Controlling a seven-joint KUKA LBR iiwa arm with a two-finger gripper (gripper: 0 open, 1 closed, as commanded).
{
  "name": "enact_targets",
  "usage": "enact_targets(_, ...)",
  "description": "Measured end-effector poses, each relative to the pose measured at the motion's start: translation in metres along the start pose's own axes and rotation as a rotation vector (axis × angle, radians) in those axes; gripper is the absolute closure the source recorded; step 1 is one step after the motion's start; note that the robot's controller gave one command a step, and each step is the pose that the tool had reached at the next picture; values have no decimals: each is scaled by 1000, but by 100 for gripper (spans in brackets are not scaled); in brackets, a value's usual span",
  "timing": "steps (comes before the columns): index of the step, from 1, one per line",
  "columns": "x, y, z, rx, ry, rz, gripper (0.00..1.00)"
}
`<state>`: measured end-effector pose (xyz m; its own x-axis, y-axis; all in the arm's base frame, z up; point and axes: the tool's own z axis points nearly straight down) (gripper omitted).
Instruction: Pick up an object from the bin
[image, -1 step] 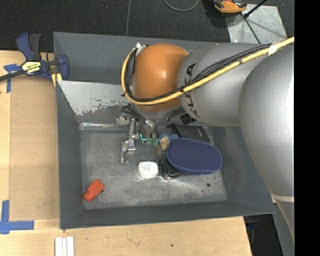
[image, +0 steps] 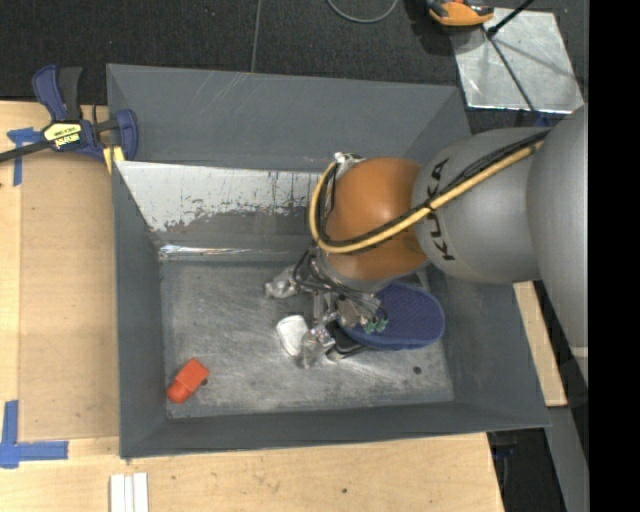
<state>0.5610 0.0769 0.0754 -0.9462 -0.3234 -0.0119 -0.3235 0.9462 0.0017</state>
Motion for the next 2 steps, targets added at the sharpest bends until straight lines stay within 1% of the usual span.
enact_targets(1, 42, -78, -26, 3, 13, -64, 0)
enact_targets(2, 66, -183, -29, 1, 10, -338, 0)
